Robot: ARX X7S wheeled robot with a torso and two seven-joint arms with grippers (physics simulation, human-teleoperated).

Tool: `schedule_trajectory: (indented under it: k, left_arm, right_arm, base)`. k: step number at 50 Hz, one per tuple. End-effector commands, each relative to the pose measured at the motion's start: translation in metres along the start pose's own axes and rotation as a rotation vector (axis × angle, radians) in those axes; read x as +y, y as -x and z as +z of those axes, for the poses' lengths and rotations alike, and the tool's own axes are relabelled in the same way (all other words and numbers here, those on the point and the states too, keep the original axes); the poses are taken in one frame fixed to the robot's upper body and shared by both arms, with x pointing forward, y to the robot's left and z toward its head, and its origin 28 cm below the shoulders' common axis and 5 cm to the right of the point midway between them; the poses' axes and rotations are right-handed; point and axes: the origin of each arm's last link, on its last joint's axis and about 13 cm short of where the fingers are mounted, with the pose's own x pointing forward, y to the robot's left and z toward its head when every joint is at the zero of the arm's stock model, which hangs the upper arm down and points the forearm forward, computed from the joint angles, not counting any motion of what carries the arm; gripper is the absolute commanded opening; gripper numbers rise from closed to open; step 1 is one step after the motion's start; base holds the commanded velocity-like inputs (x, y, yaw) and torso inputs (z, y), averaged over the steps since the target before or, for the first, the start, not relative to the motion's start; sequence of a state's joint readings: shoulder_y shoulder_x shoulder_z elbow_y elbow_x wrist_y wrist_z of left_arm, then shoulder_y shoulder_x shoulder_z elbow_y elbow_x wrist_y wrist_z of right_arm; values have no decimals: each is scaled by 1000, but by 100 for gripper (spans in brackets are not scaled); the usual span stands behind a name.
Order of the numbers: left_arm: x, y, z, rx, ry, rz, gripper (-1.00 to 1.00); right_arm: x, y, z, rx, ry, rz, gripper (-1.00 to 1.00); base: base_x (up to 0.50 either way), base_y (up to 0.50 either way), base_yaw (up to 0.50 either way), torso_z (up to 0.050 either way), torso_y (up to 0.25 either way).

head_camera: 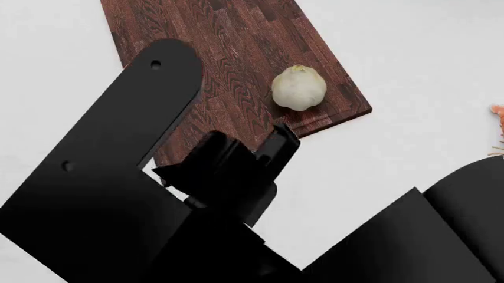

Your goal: Clear the non-vegetable object off the cutting board and place the vegetables onto it.

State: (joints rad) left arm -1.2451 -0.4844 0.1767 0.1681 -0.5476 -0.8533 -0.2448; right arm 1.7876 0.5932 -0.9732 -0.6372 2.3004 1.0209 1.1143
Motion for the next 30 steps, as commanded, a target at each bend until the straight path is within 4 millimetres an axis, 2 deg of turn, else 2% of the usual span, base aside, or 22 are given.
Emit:
schedule_trajectory:
  k: [1,19,30]
  left_arm:
    - [-1,0,1,-1,0,-5,100]
    - [1,0,-3,5,-7,3,100]
    - [4,0,-4,5,-7,11,100]
  right_arm:
    - [-25,-8,4,-23,27,-106,-100]
    - [-67,-31,4,-87,-66,-194,-100]
    - [-89,-52,1,-127,-132,-228,-100]
  base:
    - [0,0,0,0,0]
    - [0,0,0,0,0]
    - [0,0,0,0,0]
